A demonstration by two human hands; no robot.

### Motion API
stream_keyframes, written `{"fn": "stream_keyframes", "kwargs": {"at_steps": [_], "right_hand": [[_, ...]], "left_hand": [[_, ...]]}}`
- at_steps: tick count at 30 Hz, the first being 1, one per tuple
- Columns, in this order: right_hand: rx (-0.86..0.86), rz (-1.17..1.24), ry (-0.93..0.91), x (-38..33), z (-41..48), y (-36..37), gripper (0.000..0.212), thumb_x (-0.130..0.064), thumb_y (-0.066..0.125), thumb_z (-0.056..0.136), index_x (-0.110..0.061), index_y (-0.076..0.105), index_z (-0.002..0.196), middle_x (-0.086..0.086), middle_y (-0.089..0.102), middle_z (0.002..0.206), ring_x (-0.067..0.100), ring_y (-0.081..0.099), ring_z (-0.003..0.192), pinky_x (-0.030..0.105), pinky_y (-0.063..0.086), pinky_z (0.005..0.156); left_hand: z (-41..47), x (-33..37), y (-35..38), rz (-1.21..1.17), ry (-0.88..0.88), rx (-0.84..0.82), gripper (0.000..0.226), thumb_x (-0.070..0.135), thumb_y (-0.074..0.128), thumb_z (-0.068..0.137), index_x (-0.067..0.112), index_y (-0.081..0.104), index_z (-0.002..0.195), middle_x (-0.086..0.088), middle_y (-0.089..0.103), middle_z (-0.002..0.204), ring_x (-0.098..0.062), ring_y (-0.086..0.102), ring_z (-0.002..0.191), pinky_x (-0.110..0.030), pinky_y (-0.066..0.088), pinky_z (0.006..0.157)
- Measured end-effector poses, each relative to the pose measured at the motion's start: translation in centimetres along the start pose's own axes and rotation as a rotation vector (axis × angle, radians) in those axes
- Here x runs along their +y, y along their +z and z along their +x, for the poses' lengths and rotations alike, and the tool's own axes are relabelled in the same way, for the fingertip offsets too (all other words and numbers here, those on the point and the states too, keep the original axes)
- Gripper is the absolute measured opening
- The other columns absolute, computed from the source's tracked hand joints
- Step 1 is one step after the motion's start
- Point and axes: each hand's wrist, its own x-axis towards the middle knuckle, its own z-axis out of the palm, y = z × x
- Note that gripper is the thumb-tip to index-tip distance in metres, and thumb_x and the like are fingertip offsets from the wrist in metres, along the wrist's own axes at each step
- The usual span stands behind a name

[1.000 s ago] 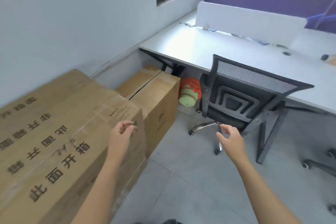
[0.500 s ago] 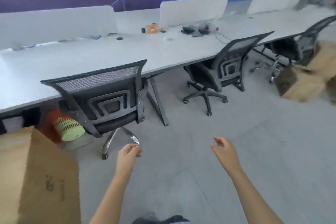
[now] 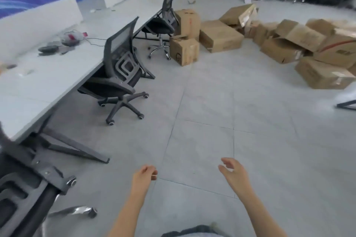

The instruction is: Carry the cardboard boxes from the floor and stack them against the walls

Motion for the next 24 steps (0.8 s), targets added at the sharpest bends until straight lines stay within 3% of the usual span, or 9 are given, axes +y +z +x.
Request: {"fn": "stream_keyframes", "kwargs": {"at_steps": [8, 13, 24], "right_hand": [[0.272, 0.124, 0.088, 5.3, 2.0, -12.9, 0.024, -0.015, 0.058, 0.089, -0.015, 0.057, 0.114, -0.003, 0.056, 0.108, 0.013, 0.052, 0.101, 0.022, 0.035, 0.082], [0.279, 0.184, 0.254, 9.8, 2.4, -16.3, 0.027, -0.015, 0.058, 0.089, -0.01, 0.057, 0.116, -0.004, 0.056, 0.092, 0.014, 0.053, 0.092, 0.024, 0.037, 0.078], [0.154, 0.14, 0.385, 12.9, 11.4, -20.7, 0.024, -0.021, 0.057, 0.09, -0.015, 0.056, 0.113, -0.003, 0.058, 0.096, 0.014, 0.055, 0.093, 0.023, 0.04, 0.078]], "left_hand": [[-1.2, 4.7, 17.0, 0.141, 0.146, -0.303, 0.018, 0.008, 0.053, 0.091, 0.007, 0.058, 0.074, -0.007, 0.063, 0.075, -0.017, 0.057, 0.066, -0.022, 0.04, 0.061], [-3.6, 4.6, 24.9, 0.335, 0.167, -0.539, 0.018, 0.009, 0.051, 0.092, 0.009, 0.06, 0.076, -0.004, 0.064, 0.075, -0.013, 0.058, 0.063, -0.022, 0.041, 0.062], [3.2, 6.1, 33.8, 0.432, 0.05, -0.439, 0.018, 0.011, 0.051, 0.092, 0.005, 0.06, 0.077, -0.008, 0.065, 0.08, -0.018, 0.057, 0.069, -0.025, 0.041, 0.063]]}}
